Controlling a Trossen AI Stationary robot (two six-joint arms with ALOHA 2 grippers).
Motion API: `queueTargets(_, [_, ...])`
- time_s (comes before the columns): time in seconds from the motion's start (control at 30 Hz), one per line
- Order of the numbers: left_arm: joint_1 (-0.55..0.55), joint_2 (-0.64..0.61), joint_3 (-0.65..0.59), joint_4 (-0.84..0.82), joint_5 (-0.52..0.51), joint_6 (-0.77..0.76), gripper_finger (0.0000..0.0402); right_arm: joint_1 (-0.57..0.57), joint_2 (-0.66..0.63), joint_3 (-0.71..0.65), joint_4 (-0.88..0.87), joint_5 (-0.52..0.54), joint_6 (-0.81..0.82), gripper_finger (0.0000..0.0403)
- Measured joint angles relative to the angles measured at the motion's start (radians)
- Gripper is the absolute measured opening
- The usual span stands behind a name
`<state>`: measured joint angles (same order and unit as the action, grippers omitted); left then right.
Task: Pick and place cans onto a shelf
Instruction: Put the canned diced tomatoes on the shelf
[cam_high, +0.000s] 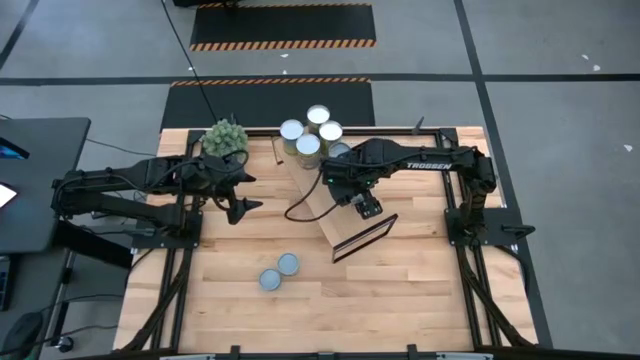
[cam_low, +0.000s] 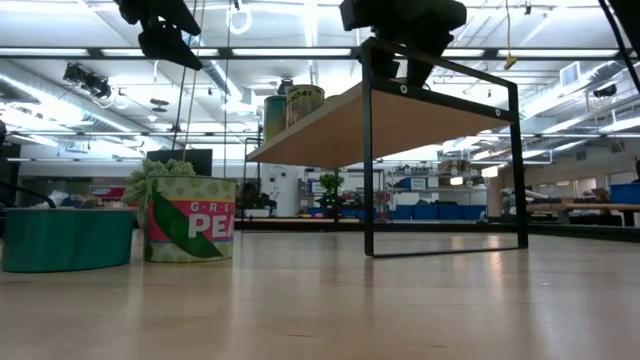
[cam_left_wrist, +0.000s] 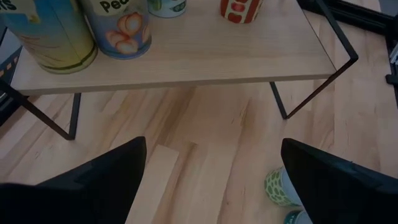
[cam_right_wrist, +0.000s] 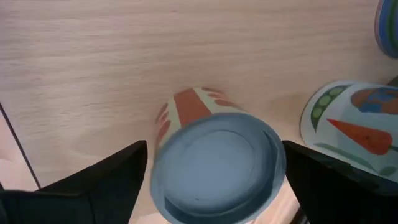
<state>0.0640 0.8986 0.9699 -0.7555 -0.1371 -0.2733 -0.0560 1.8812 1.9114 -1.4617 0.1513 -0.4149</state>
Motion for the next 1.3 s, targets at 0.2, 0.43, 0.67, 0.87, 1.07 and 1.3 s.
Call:
queueTargets(0.2, [0.000, 0.000, 0.000, 0.000, 0.000, 0.000, 0.0377, 0.038, 0.000, 0.000, -0.017, 0.081, 0.004, 0.0374])
queueTargets(0.43, [0.000, 0.000, 0.000, 0.000, 0.000, 0.000, 0.0377, 0.051, 0.000, 0.000, 0.003, 0.122, 0.025, 0.0374])
queueTargets(0.67, [0.000, 0.000, 0.000, 0.000, 0.000, -0.003, 0.0377, 0.066, -0.001, 0.000, 0.010, 0.243, 0.053, 0.0373])
queueTargets(0.87, [0.000, 0.000, 0.000, 0.000, 0.000, -0.003, 0.0377, 0.076, -0.001, 0.000, 0.013, 0.294, 0.053, 0.0373])
queueTargets(1.07, [0.000, 0.000, 0.000, 0.000, 0.000, -0.003, 0.0377, 0.076, -0.001, 0.000, 0.018, 0.333, 0.054, 0.0373])
queueTargets(1.3, [0.000, 0.000, 0.000, -0.001, 0.001, -0.003, 0.0377, 0.074, -0.001, 0.000, 0.020, 0.385, 0.054, 0.0373])
